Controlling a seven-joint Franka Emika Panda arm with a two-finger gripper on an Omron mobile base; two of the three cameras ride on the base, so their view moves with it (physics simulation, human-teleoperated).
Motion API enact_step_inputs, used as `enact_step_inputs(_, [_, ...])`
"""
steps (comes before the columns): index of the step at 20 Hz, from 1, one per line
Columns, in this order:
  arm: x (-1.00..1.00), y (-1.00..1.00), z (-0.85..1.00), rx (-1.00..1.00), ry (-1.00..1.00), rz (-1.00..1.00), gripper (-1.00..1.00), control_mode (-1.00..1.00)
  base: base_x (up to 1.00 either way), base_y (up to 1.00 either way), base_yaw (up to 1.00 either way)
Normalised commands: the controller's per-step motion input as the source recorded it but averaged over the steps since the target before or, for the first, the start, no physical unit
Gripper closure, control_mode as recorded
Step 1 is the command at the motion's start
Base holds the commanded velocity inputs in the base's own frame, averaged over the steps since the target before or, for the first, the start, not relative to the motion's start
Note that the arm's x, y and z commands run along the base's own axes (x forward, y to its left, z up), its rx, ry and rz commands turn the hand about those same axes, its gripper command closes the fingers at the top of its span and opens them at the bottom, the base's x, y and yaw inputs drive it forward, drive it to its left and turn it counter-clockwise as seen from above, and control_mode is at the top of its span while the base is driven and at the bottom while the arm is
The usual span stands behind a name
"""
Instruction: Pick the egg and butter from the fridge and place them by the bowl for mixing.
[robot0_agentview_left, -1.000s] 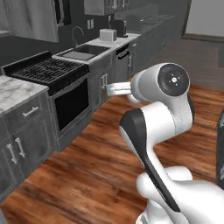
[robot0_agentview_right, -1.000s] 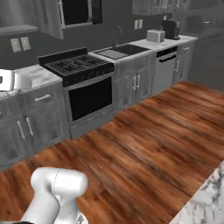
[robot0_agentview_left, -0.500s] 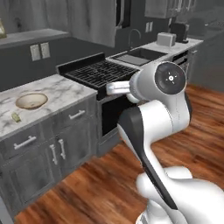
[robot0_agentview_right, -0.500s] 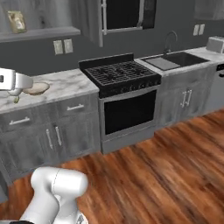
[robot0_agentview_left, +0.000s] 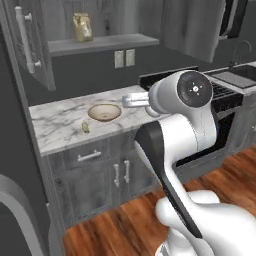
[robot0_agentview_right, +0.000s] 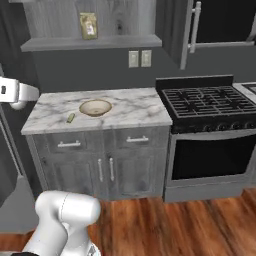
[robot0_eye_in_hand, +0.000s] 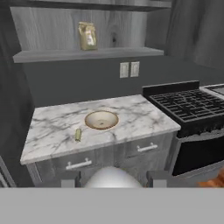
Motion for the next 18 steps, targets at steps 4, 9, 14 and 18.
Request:
enact_step_inputs(4, [0.00,0.00,0.00,0.00,0.00,0.00,1.00,1.00,0.48,-0.11,0.56])
enact_step_inputs(9, [0.00,0.00,0.00,0.00,0.00,0.00,1.00,1.00,0.13,-0.41,0.14])
enact_step_inputs(14, [0.00,0.00,0.00,0.00,0.00,0.00,1.00,1.00,0.26,-0.38,0.19])
enact_step_inputs(18, [0.00,0.00,0.00,0.00,0.00,0.00,1.00,1.00,0.58,-0.26,0.22])
